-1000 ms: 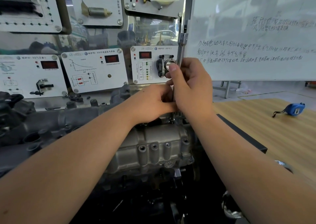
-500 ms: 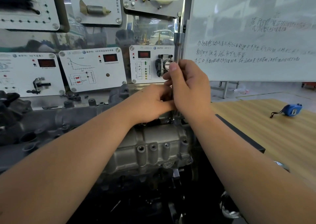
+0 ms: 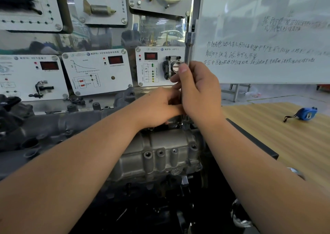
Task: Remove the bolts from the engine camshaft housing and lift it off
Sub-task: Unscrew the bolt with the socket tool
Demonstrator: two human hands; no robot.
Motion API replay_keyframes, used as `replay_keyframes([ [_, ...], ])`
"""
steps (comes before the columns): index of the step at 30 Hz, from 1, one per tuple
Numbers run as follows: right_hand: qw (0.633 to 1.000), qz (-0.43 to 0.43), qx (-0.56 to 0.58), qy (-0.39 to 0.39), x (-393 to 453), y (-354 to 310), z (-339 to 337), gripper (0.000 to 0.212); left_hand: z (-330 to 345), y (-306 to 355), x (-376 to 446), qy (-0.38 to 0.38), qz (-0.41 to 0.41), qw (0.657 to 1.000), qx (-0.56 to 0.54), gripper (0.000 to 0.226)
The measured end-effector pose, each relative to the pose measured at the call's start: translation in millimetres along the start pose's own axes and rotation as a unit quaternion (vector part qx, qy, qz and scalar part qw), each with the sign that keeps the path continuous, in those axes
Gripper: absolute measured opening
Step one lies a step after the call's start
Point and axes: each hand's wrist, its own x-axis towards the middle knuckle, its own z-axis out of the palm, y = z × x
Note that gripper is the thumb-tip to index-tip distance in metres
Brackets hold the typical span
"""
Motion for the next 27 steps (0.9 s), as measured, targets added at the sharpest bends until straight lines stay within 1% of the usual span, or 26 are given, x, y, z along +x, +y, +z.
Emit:
replay_keyframes([
  [2,1.000,0.016,0.011,-0.010,0.5,-0.2,0.2,0.027,0.5,-0.6,-0.8,-0.004,-0.001,1.000,-0.009,0.009],
  [4,0.999,0.018,0.025,-0.016,0.7,-0.5,1.1,0.028,-0.1,-0.8,-0.6,0.004,0.001,1.000,-0.006,0.011],
  [5,0.999,0.014,0.028,-0.017,0.4,-0.8,1.5,0.022,-0.5,-0.4,-0.5,0.008,0.003,1.000,-0.002,0.007],
  [7,0.999,0.006,0.031,-0.017,-0.4,-1.6,0.7,0.002,-0.5,0.2,1.5,0.014,0.007,1.000,0.012,0.011],
  [8,1.000,0.002,0.028,-0.008,-1.0,-1.3,0.8,0.009,-0.3,0.1,2.3,0.013,0.009,1.000,0.017,0.013],
  [9,1.000,-0.004,0.022,-0.003,-1.3,-0.2,0.1,0.011,-0.1,-0.8,2.9,0.014,0.009,1.000,0.017,0.014],
  [12,1.000,-0.007,0.010,-0.004,-0.9,-0.4,0.2,0.009,0.4,-3.0,2.2,0.016,0.008,1.000,0.002,0.009],
  [14,1.000,-0.003,-0.001,-0.008,-0.4,0.1,0.9,0.012,0.9,-4.2,1.5,0.007,0.003,1.000,-0.008,0.006],
  [17,1.000,0.004,0.012,-0.007,0.1,0.2,1.4,0.018,0.8,-3.6,0.8,-0.002,-0.003,1.000,-0.026,0.009],
  [18,1.000,0.005,0.021,-0.008,-0.2,-1.3,1.9,0.017,0.4,-2.8,0.6,0.003,0.000,1.000,-0.023,0.010],
  [20,0.999,0.005,0.044,-0.011,-0.7,-2.3,1.3,0.004,-0.4,-0.4,1.2,0.011,0.008,1.000,-0.001,0.014],
  [23,0.999,0.003,0.036,-0.004,-1.8,-2.0,0.4,0.014,0.2,-1.1,2.4,0.009,0.012,1.000,0.027,0.019],
  [26,1.000,-0.005,0.025,-0.001,-1.8,-2.9,-0.8,0.011,1.6,-2.1,1.0,0.015,0.011,1.000,0.013,0.018],
  [27,1.000,-0.006,0.014,-0.003,-1.4,-2.2,-0.7,0.013,1.6,-2.1,0.2,0.015,0.009,1.000,0.000,0.014],
])
